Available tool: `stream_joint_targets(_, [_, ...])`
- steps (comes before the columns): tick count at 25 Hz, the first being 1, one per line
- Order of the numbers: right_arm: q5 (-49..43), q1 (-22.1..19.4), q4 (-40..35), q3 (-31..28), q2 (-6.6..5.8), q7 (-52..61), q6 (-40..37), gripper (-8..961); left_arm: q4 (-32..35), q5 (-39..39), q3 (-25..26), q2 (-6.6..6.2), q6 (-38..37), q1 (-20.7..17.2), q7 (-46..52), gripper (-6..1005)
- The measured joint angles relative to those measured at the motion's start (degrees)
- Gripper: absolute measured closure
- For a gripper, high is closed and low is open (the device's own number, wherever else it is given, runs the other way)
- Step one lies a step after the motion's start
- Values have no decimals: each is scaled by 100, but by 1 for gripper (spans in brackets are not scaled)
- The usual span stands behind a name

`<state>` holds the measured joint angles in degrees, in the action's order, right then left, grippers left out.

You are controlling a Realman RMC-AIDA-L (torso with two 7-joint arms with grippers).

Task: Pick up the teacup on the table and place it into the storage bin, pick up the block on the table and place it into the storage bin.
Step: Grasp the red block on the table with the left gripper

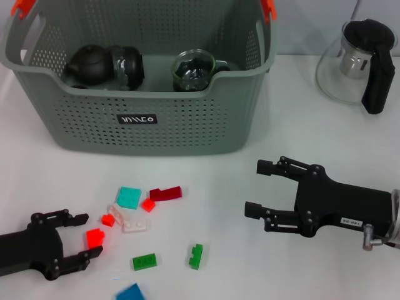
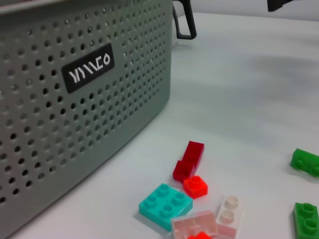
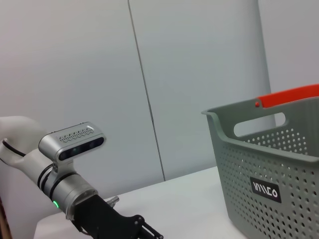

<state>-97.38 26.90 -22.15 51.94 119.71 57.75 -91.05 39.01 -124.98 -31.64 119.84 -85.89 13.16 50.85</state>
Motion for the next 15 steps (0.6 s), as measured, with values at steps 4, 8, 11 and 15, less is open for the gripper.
stream_joint_targets(4, [0, -27, 5, 1, 5, 0, -2, 44, 2, -4, 0, 4, -15, 26, 3, 298])
stream_joint_targets(8, [0, -41, 7, 0, 8, 0, -8, 43, 2, -12, 0, 4, -30, 28, 4, 377])
stream_joint_targets(11, [0, -42, 9, 1, 9, 0, -14, 43, 2, -24, -6, 13, -33, 31, 4, 376])
stream_joint_targets(15, [0, -45, 9, 8, 9, 0, -17, 43, 2, -50, -48, 22, -29, 36, 4, 390])
